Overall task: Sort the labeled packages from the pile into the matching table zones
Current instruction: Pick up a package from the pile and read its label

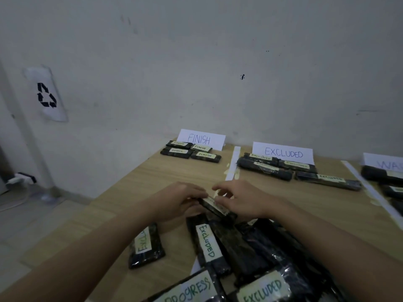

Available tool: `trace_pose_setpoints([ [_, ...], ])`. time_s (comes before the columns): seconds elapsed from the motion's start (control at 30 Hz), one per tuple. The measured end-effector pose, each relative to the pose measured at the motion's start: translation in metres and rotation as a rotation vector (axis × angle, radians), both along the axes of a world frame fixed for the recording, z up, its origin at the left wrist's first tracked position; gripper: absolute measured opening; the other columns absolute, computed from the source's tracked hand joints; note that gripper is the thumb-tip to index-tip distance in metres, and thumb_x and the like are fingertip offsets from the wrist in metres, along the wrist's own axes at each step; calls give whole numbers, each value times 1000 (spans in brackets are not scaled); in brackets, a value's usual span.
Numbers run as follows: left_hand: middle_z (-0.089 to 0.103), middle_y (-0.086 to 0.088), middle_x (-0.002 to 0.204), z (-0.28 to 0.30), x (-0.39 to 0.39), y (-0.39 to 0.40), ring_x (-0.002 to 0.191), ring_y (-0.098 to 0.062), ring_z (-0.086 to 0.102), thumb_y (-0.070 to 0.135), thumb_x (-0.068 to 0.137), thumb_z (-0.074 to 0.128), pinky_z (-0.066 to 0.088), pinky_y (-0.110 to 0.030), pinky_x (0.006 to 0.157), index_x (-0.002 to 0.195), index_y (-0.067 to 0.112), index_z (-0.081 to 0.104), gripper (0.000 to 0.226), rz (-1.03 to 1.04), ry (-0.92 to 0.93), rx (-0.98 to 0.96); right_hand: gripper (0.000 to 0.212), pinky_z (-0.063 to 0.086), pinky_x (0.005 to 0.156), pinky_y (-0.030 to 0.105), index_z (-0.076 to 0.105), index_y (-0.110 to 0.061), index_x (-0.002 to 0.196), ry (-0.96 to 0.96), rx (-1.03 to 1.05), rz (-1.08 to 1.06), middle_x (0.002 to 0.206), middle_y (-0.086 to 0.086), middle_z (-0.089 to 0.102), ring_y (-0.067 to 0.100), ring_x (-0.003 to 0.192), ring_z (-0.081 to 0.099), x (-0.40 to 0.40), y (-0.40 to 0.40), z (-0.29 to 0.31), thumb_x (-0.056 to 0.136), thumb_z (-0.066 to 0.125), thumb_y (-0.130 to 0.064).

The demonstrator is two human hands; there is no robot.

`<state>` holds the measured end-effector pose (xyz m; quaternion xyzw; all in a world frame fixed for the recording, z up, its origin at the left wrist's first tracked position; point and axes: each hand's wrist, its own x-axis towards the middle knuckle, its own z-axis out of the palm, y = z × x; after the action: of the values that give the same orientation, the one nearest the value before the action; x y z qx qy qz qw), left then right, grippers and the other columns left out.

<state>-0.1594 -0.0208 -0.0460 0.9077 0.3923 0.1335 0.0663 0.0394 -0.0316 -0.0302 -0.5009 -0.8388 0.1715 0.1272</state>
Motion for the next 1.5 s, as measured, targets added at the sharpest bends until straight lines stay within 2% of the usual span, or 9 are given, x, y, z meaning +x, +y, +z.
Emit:
trace_pose_setpoints([
  [0.2, 48, 6, 135, 10, 13, -1, 121, -6, 48, 10, 90, 52, 44, -17, 96, 131, 18, 50, 41, 7, -430, 179, 19, 57, 72, 33, 61, -12, 104, 615, -269, -192, 91, 8, 70, 19, 82, 67, 4, 0, 10, 85, 62, -8],
  [0.4, 63, -1, 115, 22, 43, -8, 93, -9, 65, 13, 92, 53, 56, -22, 74, 113, 20, 55, 23, 236, -1005, -323, 27, 58, 59, 31, 52, 6, 109, 1430, -477, -428, 100, 19, 66, 26, 84, 68, 17, 2, 17, 84, 60, 5],
  [0.63, 66, -11, 104, 23, 64, -4, 78, -11, 68, 16, 89, 57, 56, -25, 70, 105, 8, 61, 18, 256, -1148, -509, 33, 59, 64, 30, 51, 13, 116, 1659, -516, -447, 108, 23, 64, 26, 87, 66, 33, -3, 15, 84, 57, 6],
  [0.77, 66, -6, 96, 21, 74, -1, 77, -10, 67, 12, 89, 57, 53, -21, 62, 96, 14, 64, 10, 298, -1172, -451, 37, 59, 67, 34, 54, -2, 112, 1298, -323, -566, 105, 13, 67, 23, 81, 69, 41, -10, 12, 79, 69, -8],
  [0.87, 66, -2, 92, 19, 80, 5, 80, -13, 62, 12, 91, 53, 47, -22, 60, 92, 20, 65, 14, 355, -1117, -345, 73, 45, 97, 38, 34, -17, 133, 758, 150, -654, 133, 0, 47, 18, 115, 51, 52, -12, 1, 73, 76, -21],
  [1.03, 66, -5, 95, 13, 104, 13, 80, -16, 60, 10, 93, 50, 46, -18, 57, 99, 15, 65, 17, 339, -1018, -347, 70, 33, 106, 37, 39, -23, 137, 90, 593, -296, 138, -1, 43, 17, 128, 39, 77, -14, -12, 75, 71, -27],
  [1.2, 65, -6, 93, 3, 129, 19, 75, -14, 58, 12, 92, 51, 46, -12, 53, 99, 15, 66, 16, 302, -927, -359, 53, 45, 92, 40, 64, -15, 112, 31, 653, -234, 108, 3, 66, 24, 102, 61, 93, -4, -24, 62, 81, -17],
  [1.33, 64, -6, 104, -3, 133, 26, 86, -15, 59, 20, 92, 53, 44, -19, 66, 117, 11, 58, 27, 366, -776, -286, 48, 38, 99, 30, 57, -16, 125, 77, 535, -284, 126, 2, 58, 21, 117, 51, 101, 14, -28, 79, 69, -17],
  [1.5, 62, -4, 111, -14, 127, 28, 95, -13, 57, 22, 92, 53, 39, -18, 78, 123, 11, 54, 33, 328, -553, -225, 43, 42, 97, 39, 53, -17, 128, -45, 333, -341, 131, 3, 55, 22, 123, 46, 105, 52, -29, 87, 61, -26],
])
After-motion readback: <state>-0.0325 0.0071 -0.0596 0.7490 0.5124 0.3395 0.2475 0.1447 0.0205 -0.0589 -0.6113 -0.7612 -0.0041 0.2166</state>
